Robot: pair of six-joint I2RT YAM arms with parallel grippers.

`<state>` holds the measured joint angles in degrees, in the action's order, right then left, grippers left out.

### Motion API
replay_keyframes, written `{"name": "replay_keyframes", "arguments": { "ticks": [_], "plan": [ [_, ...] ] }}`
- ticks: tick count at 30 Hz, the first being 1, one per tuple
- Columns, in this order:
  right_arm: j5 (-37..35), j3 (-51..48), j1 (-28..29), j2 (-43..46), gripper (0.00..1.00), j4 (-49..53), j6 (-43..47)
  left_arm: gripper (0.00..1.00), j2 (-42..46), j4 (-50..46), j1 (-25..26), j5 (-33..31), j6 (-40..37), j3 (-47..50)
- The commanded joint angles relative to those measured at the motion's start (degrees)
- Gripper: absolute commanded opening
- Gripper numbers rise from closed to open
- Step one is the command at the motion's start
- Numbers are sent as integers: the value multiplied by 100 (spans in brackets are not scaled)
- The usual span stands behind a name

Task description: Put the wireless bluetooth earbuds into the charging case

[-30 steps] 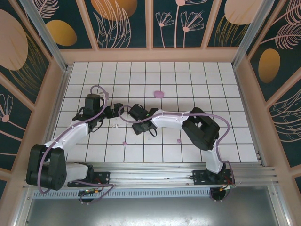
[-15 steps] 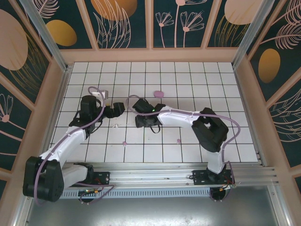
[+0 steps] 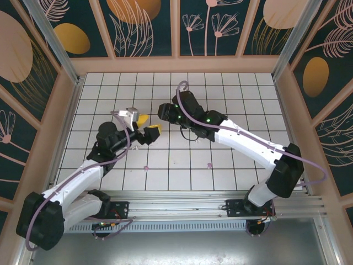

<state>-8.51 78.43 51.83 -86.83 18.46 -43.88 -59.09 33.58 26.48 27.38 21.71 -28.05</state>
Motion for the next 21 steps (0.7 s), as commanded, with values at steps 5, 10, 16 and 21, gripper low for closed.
{"name": "replay_keyframes", "arguments": {
  "ticks": [5,10,16,21],
  "plan": [
    [-205,-465,29,854,56,-600,-495,87,-379,2207,789,-308,-126,32],
    [-58,-573,22,1017,57,-666,-497,81,-874,2189,799,-400,257,-402],
    [165,-744,20,1180,59,-816,-516,71,-1334,2499,799,-366,702,-613],
    [274,-826,-11,1235,59,-819,-549,64,-1505,2607,820,-331,774,-690]
  ]
}}
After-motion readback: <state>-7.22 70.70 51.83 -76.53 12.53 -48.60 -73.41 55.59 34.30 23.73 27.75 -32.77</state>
